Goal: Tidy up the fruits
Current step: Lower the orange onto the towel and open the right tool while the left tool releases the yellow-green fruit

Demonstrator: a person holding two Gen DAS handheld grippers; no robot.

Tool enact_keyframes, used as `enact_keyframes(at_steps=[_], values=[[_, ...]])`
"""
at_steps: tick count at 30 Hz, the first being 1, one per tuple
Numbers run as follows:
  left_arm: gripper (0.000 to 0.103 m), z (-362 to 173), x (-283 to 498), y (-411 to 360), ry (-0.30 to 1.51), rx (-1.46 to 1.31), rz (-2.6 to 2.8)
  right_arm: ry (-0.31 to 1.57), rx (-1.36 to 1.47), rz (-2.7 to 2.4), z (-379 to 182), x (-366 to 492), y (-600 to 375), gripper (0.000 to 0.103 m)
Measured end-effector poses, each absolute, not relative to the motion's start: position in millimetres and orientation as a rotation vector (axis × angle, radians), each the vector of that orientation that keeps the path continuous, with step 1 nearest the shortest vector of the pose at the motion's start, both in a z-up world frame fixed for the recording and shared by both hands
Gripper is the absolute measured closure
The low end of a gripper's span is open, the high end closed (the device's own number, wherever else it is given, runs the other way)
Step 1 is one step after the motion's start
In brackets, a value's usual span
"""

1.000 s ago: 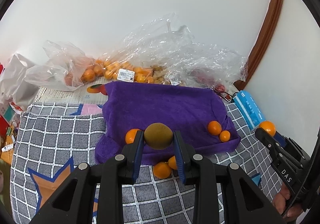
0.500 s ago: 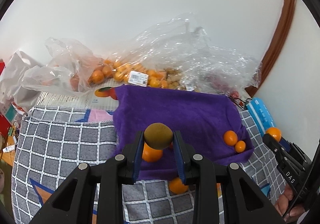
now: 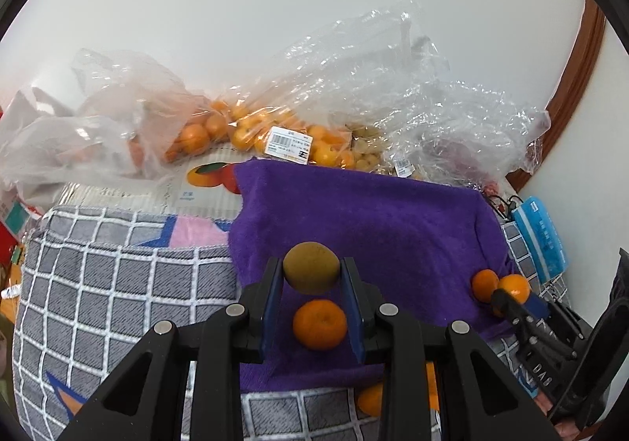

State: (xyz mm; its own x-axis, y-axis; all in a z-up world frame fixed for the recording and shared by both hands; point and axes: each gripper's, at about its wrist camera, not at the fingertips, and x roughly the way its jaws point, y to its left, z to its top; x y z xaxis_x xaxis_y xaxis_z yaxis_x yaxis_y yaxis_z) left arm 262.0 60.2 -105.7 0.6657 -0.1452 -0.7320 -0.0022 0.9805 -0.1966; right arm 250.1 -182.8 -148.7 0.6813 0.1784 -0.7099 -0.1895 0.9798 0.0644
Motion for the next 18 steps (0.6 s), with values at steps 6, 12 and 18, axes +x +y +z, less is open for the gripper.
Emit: enact_keyframes(at_steps=[6, 12, 18], values=[[0.075, -125.1, 283.7, 49.7, 0.876, -0.176, -0.077, 0.83, -0.048, 0.243, -169.1, 259.5, -171.3, 0.067], [0.075, -138.5, 296.0, 46.6, 0.902, -0.17, -0.082, 0.851, -0.056, 0.256, -179.4, 264.1, -167.4, 0.067], [0.075, -149.9, 301.5, 45.6, 0.932, -0.175, -0.085, 0.862, -0.071, 0.258, -186.6, 264.9, -162.6, 0.067]])
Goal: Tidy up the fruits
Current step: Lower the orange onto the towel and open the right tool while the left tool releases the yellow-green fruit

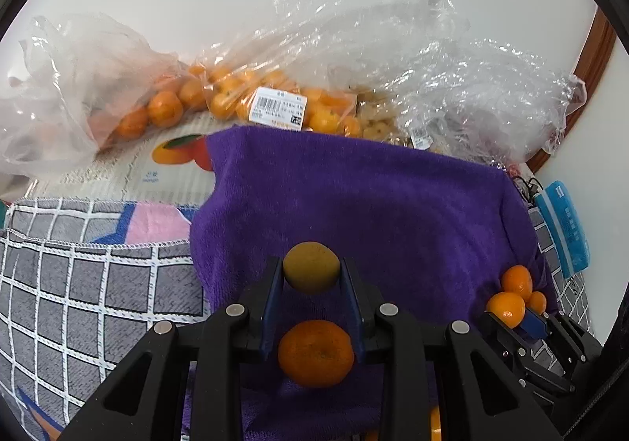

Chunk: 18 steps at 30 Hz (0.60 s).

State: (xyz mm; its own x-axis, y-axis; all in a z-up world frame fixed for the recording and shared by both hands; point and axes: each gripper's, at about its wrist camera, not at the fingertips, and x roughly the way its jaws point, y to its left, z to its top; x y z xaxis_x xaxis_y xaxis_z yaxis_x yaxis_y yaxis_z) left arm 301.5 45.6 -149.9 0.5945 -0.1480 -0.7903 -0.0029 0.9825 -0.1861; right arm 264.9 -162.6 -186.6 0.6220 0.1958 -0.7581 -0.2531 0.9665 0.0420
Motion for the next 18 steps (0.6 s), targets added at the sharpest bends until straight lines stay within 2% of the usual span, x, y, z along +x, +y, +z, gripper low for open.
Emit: enact_keyframes(at_steps=[18], values=[[0.075, -163.6, 306.5, 39.5, 0.976, -0.167, -0.099, 0.874, -0.074, 0.259, -192.3, 265.4, -164.1, 0.067]])
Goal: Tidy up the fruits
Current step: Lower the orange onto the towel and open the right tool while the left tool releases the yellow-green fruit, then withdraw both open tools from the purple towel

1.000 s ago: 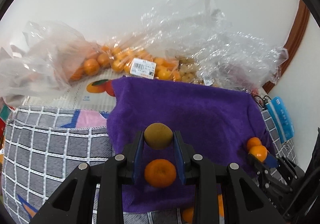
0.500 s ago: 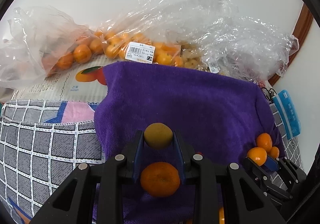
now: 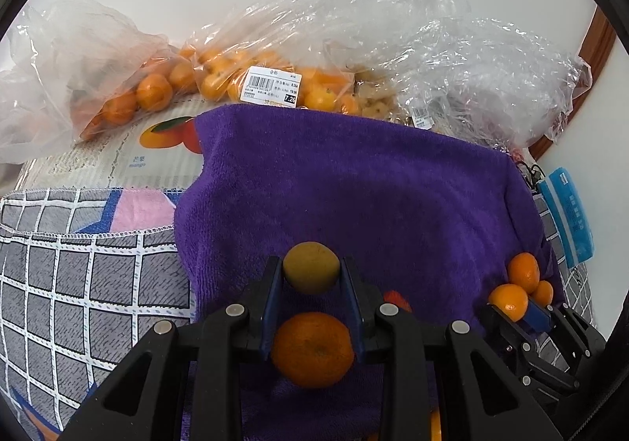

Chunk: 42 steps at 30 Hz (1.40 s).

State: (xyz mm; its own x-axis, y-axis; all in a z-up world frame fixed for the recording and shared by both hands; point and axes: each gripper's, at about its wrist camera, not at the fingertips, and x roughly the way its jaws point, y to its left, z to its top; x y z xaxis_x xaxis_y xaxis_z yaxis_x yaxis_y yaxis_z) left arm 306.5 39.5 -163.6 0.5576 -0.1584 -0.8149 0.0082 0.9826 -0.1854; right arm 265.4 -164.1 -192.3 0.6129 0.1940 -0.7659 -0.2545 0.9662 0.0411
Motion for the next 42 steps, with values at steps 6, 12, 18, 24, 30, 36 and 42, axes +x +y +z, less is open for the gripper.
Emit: enact_keyframes(at_steps=[6, 12, 18, 24, 30, 36, 42], values=[[0.075, -164.6, 307.0, 37.4, 0.984, -0.157, -0.111, 0.863, -0.106, 0.262, -188.1, 260.0, -163.7, 0.054], [0.069, -156.2, 304.3, 40.5, 0.979, -0.19, -0.122, 0.847, -0.114, 0.259, -177.8, 252.1, -162.4, 0.053], [0.068, -138.3, 292.2, 42.4, 0.944, -0.194, -0.135, 0.827, -0.087, 0.236, -165.1, 238.0, -166.9, 0.052], [0.068, -126.0, 274.8, 46.0, 0.924, -0.198, -0.156, 0.842, -0.094, 0.23, -161.4, 219.0, -164.0, 0.052], [0.068, -120.9, 256.4, 54.1, 0.915, -0.218, -0.17, 0.859, -0.071, 0.228, -161.1, 201.5, -159.6, 0.052], [0.068, -122.3, 243.2, 64.3, 0.921, -0.23, -0.163, 0.881, -0.054, 0.222, -166.3, 188.5, -155.6, 0.052], [0.068, -123.7, 232.4, 75.4, 0.924, -0.252, -0.154, 0.892, -0.05, 0.207, -167.8, 177.6, -156.2, 0.052]])
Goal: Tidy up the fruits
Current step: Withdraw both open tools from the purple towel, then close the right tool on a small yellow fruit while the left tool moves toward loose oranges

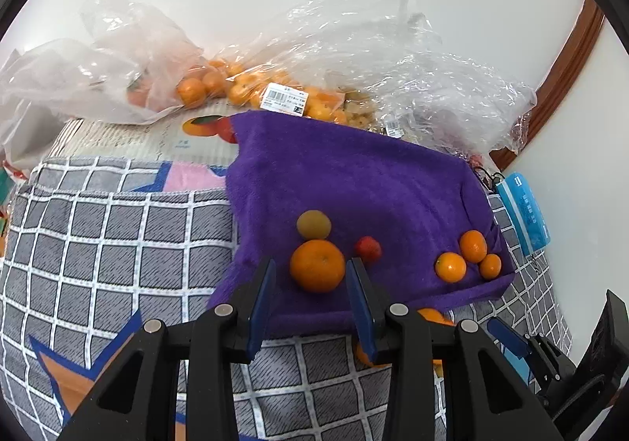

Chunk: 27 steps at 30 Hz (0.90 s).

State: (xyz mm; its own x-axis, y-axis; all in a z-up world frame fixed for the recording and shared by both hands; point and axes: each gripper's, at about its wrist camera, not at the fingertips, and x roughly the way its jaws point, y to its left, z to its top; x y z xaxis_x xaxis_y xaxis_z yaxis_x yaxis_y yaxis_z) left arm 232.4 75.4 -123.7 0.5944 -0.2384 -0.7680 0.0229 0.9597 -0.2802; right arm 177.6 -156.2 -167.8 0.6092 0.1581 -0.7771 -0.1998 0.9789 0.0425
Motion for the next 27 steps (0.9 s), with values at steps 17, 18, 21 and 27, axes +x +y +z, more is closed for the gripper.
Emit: enact_keyframes(at_steps=[17, 18, 21, 27], values=[[0.068, -134.3, 206.6, 94.5, 0.946, -0.291, -0.136, 0.94, -0.041, 0.244, -178.9, 164.5, -147.1, 0.052], [0.068, -134.8, 205.5, 95.1, 0.948, -0.292, -0.134, 0.944, -0.051, 0.248, -181.1, 164.1, -144.5, 0.052], [0.068, -136.2, 202.7, 95.4, 0.953, -0.29, -0.131, 0.956, -0.068, 0.253, -189.4, 164.0, -139.2, 0.054], [0.068, -138.3, 194.4, 92.0, 0.958, -0.27, -0.135, 0.978, -0.061, 0.237, -200.0, 164.5, -143.0, 0.077]])
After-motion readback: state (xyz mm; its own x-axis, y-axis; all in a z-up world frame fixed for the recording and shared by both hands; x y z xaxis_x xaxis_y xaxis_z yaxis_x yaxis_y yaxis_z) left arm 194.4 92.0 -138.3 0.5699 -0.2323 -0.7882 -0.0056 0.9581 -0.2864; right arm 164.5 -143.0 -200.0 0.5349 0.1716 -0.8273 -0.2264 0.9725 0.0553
